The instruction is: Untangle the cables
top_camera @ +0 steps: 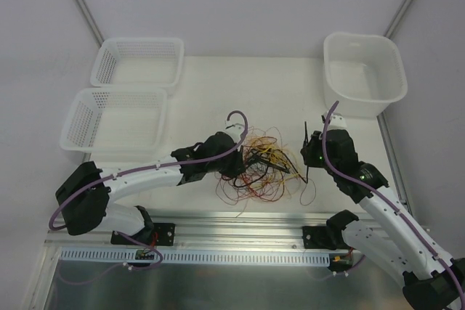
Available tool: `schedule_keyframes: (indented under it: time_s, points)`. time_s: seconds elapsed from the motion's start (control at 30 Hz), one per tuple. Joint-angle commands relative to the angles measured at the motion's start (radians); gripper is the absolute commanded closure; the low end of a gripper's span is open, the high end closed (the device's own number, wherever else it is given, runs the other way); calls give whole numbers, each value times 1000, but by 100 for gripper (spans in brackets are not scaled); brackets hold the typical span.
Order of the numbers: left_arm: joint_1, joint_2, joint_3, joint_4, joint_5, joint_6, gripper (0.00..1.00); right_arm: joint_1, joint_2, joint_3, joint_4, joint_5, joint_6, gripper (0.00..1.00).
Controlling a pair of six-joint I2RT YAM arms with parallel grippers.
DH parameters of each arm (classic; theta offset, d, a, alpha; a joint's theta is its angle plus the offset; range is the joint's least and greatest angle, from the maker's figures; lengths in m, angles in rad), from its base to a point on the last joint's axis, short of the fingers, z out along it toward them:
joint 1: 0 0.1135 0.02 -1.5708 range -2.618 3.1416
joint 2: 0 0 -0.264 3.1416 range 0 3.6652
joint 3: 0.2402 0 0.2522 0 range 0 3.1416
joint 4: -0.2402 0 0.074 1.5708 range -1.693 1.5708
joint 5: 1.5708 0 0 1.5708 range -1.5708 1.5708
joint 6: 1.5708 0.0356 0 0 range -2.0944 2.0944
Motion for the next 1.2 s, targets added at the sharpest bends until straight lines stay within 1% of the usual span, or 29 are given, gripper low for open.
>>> schedule_keyframes:
  time_s: [0.0,0.1,0.13,0.17,0.23,0.27,0.33,0.37,0.4,0.43,0.47,0.5,0.53,0.57,0.67,0.7,0.77,0.8,0.83,0.87,0.9,0.93,1.03,1.1,1.17]
  points:
    - [-5,-68,-54,-1,-170,-6,100,-4,-11,10,12,5,13,94]
    - [2,-142,-72,-51,-287,-17,100,-4,-14,24,-20,48,7,93]
    - [5,-160,-77,-92,-359,-22,100,-2,-19,33,-40,67,4,94]
    - [12,-197,-78,-117,-388,-25,100,-2,-25,38,-54,87,5,93]
    - [28,-233,-83,-186,-444,-43,100,-4,-46,56,-98,169,10,93]
    - [55,-263,-85,-211,-474,-51,100,-4,-51,65,-115,194,10,91]
    - [87,-309,-97,-258,-476,-72,100,-7,-45,91,-175,255,-13,86]
    - [116,-325,-103,-263,-461,-72,100,-7,-37,120,-195,274,-22,79]
    - [123,-337,-114,-263,-450,-72,100,-5,-27,136,-216,272,-35,73]
    - [126,-355,-117,-261,-438,-63,100,-5,4,149,-252,262,-61,62]
    - [126,-360,-117,-263,-429,-59,100,-5,18,180,-263,204,-79,57]
    - [126,-362,-112,-261,-391,-52,100,-2,35,191,-267,159,-99,53]
    - [126,-352,-108,-261,-372,-43,100,0,54,200,-260,112,-145,50]
    - [126,-348,-103,-261,-354,-40,100,6,62,205,-251,17,-160,45]
    - [126,-313,-82,-261,-281,-23,100,52,79,226,-206,-82,-194,42]
    - [124,-308,-72,-261,-254,-23,100,91,84,249,-197,-125,-197,41]
    - [123,-296,-65,-260,-232,-19,100,147,114,281,-175,-168,-234,35]
    - [123,-293,-59,-258,-222,-14,100,212,136,300,-166,-174,-246,35]
    - [118,-286,-54,-257,-200,1,100,242,157,338,-154,-180,-262,34]
    - [118,-286,-51,-257,-191,7,100,268,182,357,-146,-221,-285,34]
    - [117,-286,-49,-252,-182,14,100,301,247,373,-140,-240,-297,34]
    - [117,-292,-51,-251,-171,14,100,315,281,412,-134,-257,-309,34]
    - [117,-314,-65,-248,-159,6,100,368,409,450,-74,-303,-360,34]
    - [117,-326,-78,-246,-151,0,100,375,493,459,-10,-338,-368,34]
    - [117,-342,-88,-246,-149,-8,100,375,548,490,15,-367,-375,35]
